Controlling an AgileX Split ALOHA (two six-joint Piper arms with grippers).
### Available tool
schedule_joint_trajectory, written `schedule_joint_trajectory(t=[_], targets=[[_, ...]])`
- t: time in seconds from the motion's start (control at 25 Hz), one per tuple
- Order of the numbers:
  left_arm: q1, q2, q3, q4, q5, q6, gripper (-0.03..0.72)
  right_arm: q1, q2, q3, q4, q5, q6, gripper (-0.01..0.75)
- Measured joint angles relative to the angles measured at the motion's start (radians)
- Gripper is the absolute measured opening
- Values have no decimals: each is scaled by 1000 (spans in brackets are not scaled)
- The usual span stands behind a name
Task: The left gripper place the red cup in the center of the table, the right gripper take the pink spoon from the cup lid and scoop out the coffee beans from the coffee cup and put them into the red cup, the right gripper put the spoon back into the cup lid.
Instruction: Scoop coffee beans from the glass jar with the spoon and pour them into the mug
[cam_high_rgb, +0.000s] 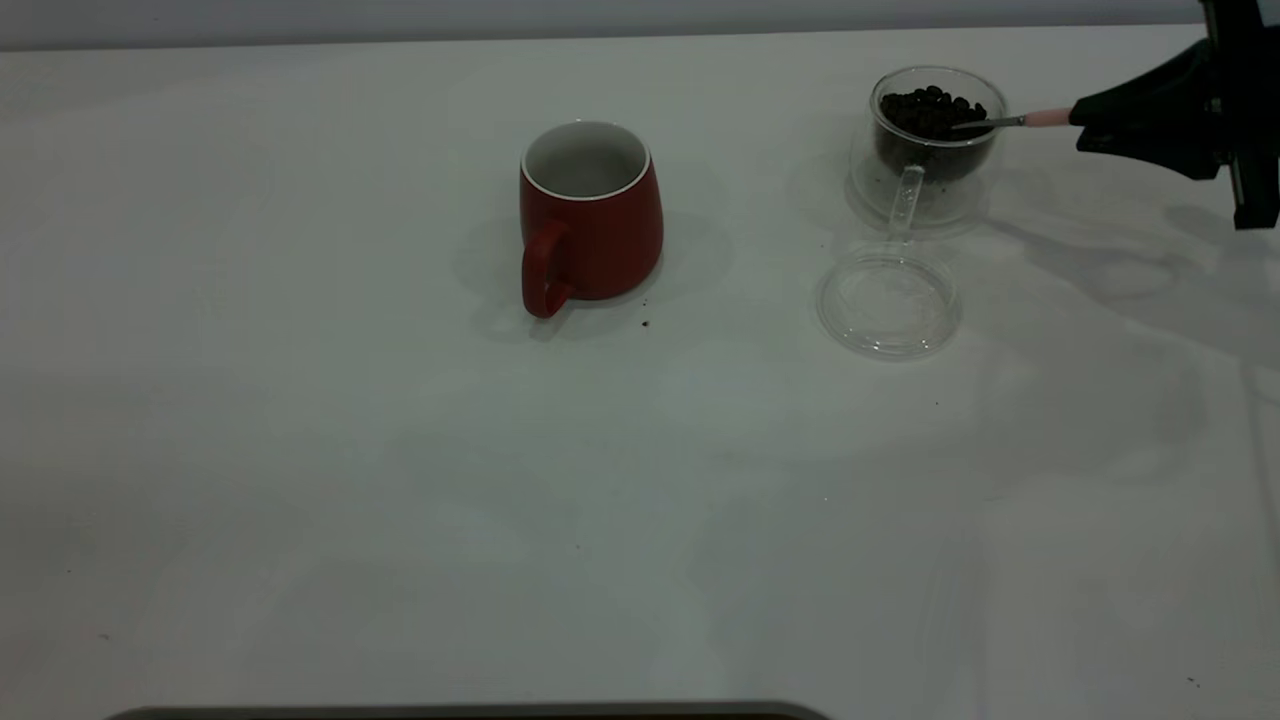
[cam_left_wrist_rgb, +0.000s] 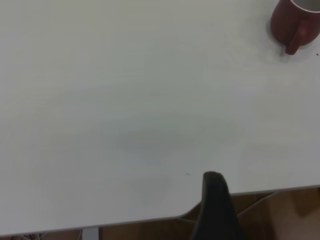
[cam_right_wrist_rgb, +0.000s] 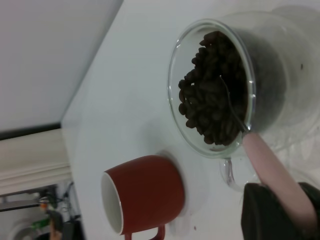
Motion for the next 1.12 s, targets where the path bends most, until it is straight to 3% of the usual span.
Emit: schedule_joint_trajectory(t=[1.12], targets=[[0, 0, 0, 0, 0, 2, 569, -92, 17, 0, -19, 175, -19, 113]])
